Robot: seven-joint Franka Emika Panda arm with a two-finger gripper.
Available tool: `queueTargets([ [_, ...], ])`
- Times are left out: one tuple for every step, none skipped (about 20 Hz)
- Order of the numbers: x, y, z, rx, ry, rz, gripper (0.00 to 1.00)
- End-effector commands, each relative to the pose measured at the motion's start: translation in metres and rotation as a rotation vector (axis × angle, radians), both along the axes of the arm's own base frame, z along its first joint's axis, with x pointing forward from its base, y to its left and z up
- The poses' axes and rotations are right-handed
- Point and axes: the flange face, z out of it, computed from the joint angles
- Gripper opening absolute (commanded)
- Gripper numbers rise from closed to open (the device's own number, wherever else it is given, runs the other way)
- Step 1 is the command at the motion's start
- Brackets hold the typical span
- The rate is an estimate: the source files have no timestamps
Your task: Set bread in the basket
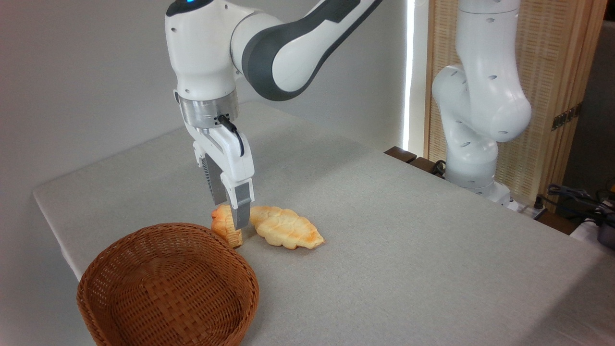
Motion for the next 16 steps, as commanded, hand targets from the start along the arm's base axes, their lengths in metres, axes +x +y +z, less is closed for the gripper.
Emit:
queueTargets([
  [0.0013, -0.0046, -0.0101, -0.004, -0.003, -0.020, 1.00],
  [0.0023, -0.0048, -0.0112, -0.004, -0.006, -0.019, 1.00],
  [0.0030, -0.0084, -0.0128, -0.005, -0.012, -0.024, 1.00],
  [0.0036, -0.0103, -0.0128, -0.006, -0.019, -0.027, 1.00],
  [0.0042, -0.0105, -0.0132, -0.006, -0.023, -0.026, 1.00],
  [0.0046, -0.0105, -0.0139, -0.004, -0.023, -0.027, 1.00],
  [0.0049, -0.0106, -0.0166, -0.001, -0.018, -0.029, 1.00],
  [0.0047, -0.0114, -0.0166, -0.001, -0.018, -0.029, 1.00],
  [0.0048, -0.0115, -0.0175, 0.000, -0.016, -0.031, 1.00],
  [0.0048, -0.0115, -0.0175, 0.000, -0.016, -0.029, 1.00],
  [0.0050, -0.0116, -0.0183, 0.000, -0.015, -0.031, 1.00],
  [0.0052, -0.0113, -0.0182, 0.005, -0.018, -0.038, 0.99],
  [0.0054, -0.0103, -0.0193, 0.027, -0.021, -0.065, 0.87],
  [0.0056, -0.0096, -0.0194, 0.042, -0.026, -0.088, 0.74],
  [0.0055, -0.0095, -0.0195, 0.044, -0.025, -0.092, 0.60],
  [0.0052, -0.0094, -0.0198, 0.044, -0.022, -0.093, 0.46],
])
